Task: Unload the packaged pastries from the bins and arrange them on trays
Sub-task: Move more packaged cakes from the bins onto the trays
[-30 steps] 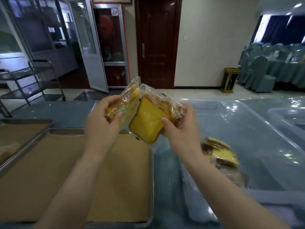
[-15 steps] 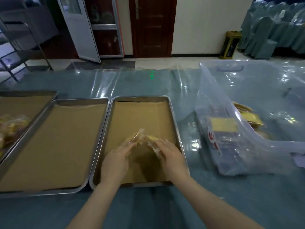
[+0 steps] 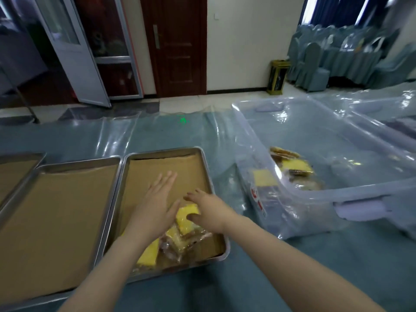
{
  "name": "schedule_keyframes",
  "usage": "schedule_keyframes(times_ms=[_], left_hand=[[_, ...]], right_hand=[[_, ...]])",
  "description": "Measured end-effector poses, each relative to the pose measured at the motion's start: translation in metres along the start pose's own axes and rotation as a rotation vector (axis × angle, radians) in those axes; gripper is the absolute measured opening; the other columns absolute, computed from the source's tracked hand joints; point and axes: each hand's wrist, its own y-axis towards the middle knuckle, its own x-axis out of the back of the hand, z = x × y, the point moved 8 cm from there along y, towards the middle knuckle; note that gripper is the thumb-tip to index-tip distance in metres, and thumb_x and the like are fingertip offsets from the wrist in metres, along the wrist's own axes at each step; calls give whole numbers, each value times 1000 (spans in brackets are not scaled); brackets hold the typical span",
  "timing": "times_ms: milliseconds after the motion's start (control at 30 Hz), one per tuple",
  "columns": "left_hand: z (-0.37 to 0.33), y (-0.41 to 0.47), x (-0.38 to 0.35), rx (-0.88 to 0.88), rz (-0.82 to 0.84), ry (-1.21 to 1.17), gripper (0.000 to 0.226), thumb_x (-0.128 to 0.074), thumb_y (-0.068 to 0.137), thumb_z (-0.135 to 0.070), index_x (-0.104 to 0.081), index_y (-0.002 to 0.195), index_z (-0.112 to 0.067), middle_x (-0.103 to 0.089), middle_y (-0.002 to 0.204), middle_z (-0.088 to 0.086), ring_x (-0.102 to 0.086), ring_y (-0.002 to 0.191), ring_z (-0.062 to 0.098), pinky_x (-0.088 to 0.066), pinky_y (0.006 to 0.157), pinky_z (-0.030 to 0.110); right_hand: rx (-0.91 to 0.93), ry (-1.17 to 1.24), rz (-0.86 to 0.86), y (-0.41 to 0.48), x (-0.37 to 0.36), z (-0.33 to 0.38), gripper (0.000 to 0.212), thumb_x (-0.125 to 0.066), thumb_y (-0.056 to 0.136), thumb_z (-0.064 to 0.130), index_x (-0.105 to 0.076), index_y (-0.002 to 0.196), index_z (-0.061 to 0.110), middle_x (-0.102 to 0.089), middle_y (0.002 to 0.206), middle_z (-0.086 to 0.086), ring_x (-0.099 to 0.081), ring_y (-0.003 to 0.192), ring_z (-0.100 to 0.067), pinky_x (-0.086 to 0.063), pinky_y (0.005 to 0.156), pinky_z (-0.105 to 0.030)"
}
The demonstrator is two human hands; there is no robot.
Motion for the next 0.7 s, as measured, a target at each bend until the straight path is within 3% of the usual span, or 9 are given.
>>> schedule_keyframes(times_ms=[100,200,267,400,467,600,700], left_hand=[[-55,30,25,-79,-69,-22,59,-49,95,-25,-22,147,-20,-19,154,-4,-6,143,11,-4,115,30],[-110,57,41,-156,-138,-63,55,-52,93,-17,-31,144,-16,-29,151,1,-14,142,15,-5,114,31],[-144,75,45,-197,-190,-63,54,-54,92,-16,-34,143,-17,-32,150,0,-16,139,9,-7,113,30],[-208,109,23,-227,-207,-58,55,-53,93,-21,-32,144,-25,-26,144,-13,-11,130,-1,-5,107,19],[-233,126,-3,-243,-147,-57,55,-53,93,-22,-33,143,-26,-30,149,-7,-17,139,7,-8,109,22],[-264,161,-57,-192,-53,-20,57,-54,92,-27,-31,144,-31,-33,149,-5,-28,138,14,-25,108,31],[-280,188,-95,-127,26,31,59,-54,92,-29,-29,146,-28,-30,151,-4,-28,138,14,-24,107,28]], right_hand=[[14,40,-193,-14,71,7,46,-50,94,14,-46,140,16,-53,138,-8,-47,125,-28,-36,101,-32],[33,59,-326,-37,138,0,41,-49,92,7,-55,133,13,-59,131,-10,-51,121,-28,-34,97,-27],[21,80,-379,-54,175,-17,39,-47,93,6,-56,131,12,-58,133,-10,-50,123,-26,-30,97,-23],[-95,96,-377,-84,226,-89,40,-39,98,7,-54,134,15,-52,140,-4,-46,129,-22,-32,104,-27],[-144,90,-375,-94,243,-132,39,-38,98,8,-54,134,16,-51,140,-3,-47,128,-21,-35,103,-27],[-172,55,-298,-103,261,-207,39,-40,97,8,-53,134,12,-52,139,-4,-47,128,-21,-35,104,-28],[-160,-26,-209,-100,272,-248,40,-42,97,10,-50,136,10,-50,142,-5,-42,131,-22,-31,106,-27]])
